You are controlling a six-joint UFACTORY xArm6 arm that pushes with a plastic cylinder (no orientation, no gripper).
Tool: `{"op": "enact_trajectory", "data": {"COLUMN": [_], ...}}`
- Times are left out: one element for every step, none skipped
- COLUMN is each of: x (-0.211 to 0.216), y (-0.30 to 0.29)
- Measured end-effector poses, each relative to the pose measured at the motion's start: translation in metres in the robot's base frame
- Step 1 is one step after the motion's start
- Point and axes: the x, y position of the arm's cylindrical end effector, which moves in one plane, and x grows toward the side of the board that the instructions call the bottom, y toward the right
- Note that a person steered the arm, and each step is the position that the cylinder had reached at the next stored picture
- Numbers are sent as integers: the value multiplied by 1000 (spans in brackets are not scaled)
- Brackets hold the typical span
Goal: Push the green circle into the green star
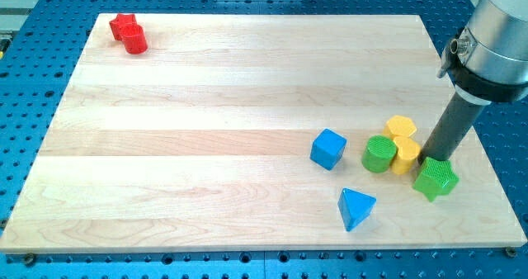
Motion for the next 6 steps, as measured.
{"op": "enact_trajectory", "data": {"x": [1, 19, 21, -3, -35, -55], "y": [-2, -21, -52, -63, -65, -95]}}
